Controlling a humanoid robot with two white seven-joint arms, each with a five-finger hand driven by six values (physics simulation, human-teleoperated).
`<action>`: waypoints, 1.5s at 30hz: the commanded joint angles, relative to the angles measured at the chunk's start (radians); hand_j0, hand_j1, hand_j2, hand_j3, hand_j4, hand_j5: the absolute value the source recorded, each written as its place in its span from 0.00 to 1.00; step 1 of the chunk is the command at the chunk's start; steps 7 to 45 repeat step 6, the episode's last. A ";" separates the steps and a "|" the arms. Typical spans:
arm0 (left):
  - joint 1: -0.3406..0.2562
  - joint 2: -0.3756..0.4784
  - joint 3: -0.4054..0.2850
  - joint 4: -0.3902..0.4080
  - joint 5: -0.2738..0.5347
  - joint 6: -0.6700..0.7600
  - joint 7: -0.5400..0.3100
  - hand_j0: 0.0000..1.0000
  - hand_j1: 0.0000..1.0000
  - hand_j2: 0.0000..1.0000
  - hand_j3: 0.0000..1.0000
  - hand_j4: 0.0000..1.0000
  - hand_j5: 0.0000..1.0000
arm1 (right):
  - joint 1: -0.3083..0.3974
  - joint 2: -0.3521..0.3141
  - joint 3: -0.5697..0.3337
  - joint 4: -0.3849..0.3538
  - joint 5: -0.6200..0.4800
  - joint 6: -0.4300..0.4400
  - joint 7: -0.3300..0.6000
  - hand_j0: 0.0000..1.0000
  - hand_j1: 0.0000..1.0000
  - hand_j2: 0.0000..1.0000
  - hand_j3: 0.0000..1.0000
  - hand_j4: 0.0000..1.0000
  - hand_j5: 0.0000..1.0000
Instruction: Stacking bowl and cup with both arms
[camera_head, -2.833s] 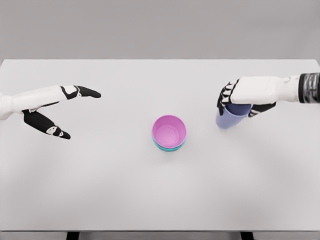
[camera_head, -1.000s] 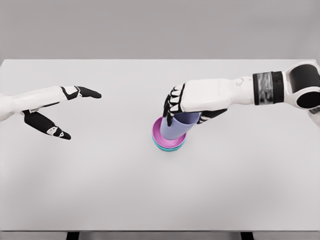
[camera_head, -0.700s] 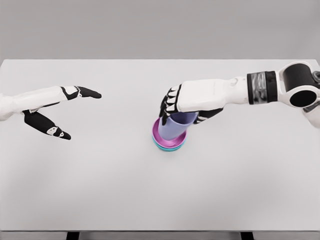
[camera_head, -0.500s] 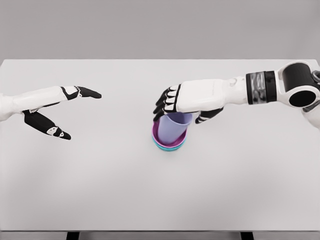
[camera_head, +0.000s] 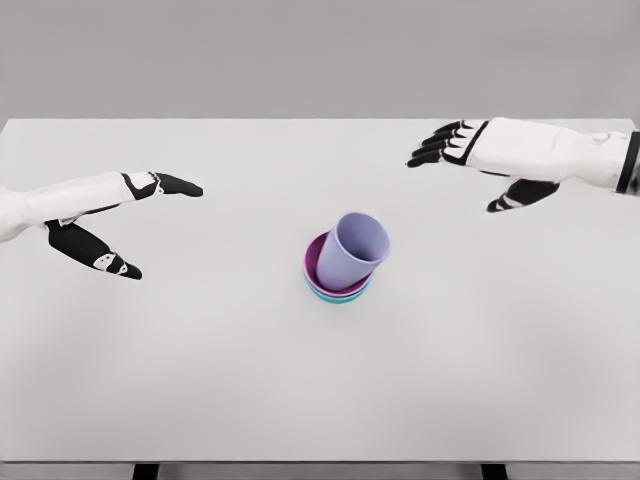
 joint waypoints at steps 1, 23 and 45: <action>0.000 0.001 0.000 0.000 0.009 0.003 0.000 1.00 1.00 1.00 1.00 1.00 1.00 | 0.003 -0.012 -0.074 0.018 -0.010 0.004 -0.001 1.00 1.00 1.00 1.00 1.00 1.00; 0.000 0.001 0.000 0.000 0.007 0.003 0.000 1.00 1.00 1.00 1.00 1.00 1.00 | 0.043 0.018 -0.074 0.001 -0.011 0.004 -0.001 1.00 1.00 1.00 1.00 1.00 1.00; 0.000 0.001 0.000 0.000 0.007 0.003 0.000 1.00 1.00 1.00 1.00 1.00 1.00 | 0.043 0.018 -0.074 0.001 -0.011 0.004 -0.001 1.00 1.00 1.00 1.00 1.00 1.00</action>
